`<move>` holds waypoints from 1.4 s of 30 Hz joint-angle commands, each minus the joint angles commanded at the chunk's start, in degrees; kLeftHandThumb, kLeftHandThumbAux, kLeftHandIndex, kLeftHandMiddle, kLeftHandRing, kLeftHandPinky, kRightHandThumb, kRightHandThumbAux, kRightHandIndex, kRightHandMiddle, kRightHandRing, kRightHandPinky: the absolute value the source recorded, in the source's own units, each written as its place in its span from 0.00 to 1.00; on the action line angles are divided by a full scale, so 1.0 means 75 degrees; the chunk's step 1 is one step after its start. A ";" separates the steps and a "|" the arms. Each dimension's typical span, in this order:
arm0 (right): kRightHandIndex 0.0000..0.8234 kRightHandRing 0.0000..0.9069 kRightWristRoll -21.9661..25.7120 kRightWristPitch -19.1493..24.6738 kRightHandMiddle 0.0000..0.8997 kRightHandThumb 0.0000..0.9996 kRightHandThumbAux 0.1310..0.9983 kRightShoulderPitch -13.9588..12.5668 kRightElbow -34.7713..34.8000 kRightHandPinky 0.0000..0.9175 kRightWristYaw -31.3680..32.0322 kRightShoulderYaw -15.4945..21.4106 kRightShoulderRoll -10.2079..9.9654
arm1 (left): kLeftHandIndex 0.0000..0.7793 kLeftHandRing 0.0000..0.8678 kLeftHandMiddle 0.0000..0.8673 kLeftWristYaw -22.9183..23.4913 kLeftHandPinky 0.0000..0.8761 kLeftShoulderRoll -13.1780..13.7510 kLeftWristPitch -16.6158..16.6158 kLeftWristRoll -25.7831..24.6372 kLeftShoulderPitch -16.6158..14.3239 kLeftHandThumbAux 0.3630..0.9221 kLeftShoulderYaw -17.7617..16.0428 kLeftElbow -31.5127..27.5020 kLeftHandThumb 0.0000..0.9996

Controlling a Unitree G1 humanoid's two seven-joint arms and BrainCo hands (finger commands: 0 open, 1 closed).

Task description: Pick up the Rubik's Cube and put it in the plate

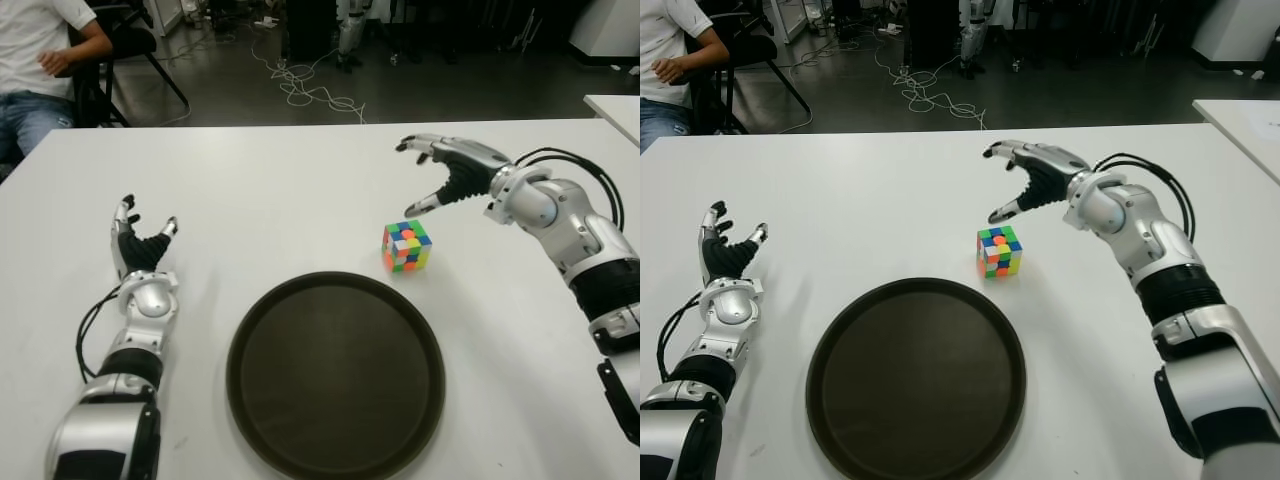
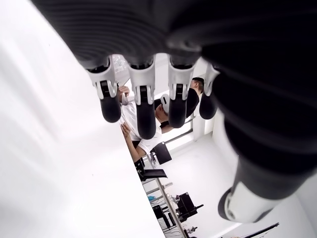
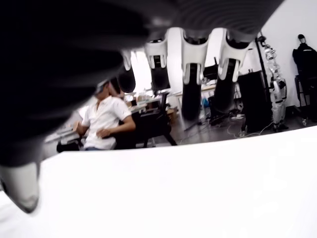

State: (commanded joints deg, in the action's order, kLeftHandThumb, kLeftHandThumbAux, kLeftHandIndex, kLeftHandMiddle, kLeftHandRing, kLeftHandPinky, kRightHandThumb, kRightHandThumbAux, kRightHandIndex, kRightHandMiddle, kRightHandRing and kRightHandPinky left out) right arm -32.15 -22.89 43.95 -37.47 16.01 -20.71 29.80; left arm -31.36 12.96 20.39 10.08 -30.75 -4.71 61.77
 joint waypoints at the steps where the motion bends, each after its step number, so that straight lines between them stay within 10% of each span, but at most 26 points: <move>1: 0.00 0.04 0.0003 -0.0002 0.06 0.00 0.52 -0.0008 0.0007 0.04 0.0037 -0.0017 0.0006 | 0.11 0.15 0.15 -0.0007 0.12 0.0002 -0.0007 0.0002 -0.0004 0.70 0.0001 0.0009 0.34; 16: 0.00 0.19 -0.0072 0.0075 0.12 0.03 0.59 -0.0060 0.0133 0.18 0.0548 -0.0244 0.0095 | 0.12 0.14 0.15 -0.0040 0.12 0.0016 0.0026 0.0026 -0.0008 0.71 0.0018 0.0027 0.37; 20: 0.00 0.49 0.0028 0.0078 0.28 0.04 0.61 -0.0152 0.0234 0.51 0.0592 -0.0202 0.0072 | 0.12 0.15 0.15 -0.0127 0.14 0.0033 -0.0012 0.0092 -0.0013 0.71 0.0057 0.0048 0.36; 29: 0.00 0.67 -0.0073 0.0185 0.34 0.01 0.61 -0.0181 0.0274 0.62 0.0716 -0.0286 0.0071 | 0.12 0.17 0.17 -0.0111 0.15 0.0014 0.0058 0.0046 -0.0026 0.71 0.0023 0.0061 0.37; 42: 0.00 0.37 -0.0124 0.0195 0.26 0.00 0.60 -0.0322 0.0281 0.34 0.0837 -0.0322 0.0103 | 0.11 0.15 0.16 -0.0168 0.13 0.0014 -0.0139 0.0062 -0.0077 0.69 0.0039 0.0064 0.34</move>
State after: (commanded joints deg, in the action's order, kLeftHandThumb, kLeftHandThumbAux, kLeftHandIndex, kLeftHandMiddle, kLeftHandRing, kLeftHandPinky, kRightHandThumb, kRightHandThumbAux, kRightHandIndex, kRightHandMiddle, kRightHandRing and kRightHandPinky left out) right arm -33.09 -21.43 41.54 -35.36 22.29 -23.13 30.58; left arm -32.62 13.06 19.34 10.55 -31.33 -4.42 62.25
